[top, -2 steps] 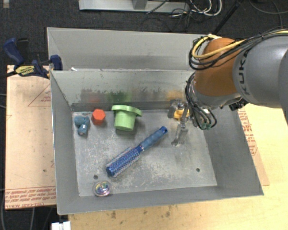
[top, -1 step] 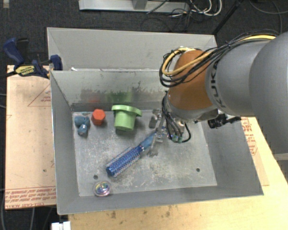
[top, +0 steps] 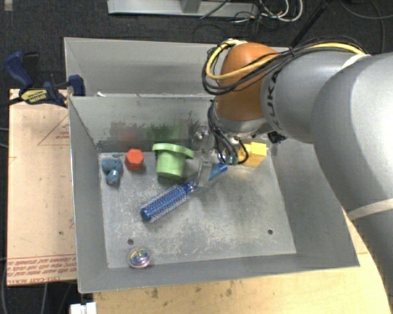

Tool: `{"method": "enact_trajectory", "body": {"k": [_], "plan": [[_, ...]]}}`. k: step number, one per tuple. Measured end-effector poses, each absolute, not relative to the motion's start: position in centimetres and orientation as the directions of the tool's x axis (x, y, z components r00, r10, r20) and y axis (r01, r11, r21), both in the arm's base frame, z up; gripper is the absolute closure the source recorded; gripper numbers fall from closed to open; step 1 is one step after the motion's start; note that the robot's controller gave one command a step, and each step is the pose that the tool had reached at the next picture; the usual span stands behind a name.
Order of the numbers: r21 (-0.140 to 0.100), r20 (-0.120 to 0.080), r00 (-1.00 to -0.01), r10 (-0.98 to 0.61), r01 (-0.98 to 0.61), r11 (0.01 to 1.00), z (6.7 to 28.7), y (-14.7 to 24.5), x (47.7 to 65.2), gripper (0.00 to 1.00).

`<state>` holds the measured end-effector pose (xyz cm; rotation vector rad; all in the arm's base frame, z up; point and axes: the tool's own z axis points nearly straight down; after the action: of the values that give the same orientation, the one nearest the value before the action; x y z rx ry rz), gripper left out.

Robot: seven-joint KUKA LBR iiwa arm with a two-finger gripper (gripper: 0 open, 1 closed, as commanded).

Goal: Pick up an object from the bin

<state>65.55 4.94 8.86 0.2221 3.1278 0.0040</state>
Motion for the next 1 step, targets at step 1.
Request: {"method": "enact_trajectory", "body": {"k": [1], "plan": [[0.004, -0.007, -0.990, 0.140, 0.140, 0.990, 9.13, 4.96, 65.51, 1.00]]}}
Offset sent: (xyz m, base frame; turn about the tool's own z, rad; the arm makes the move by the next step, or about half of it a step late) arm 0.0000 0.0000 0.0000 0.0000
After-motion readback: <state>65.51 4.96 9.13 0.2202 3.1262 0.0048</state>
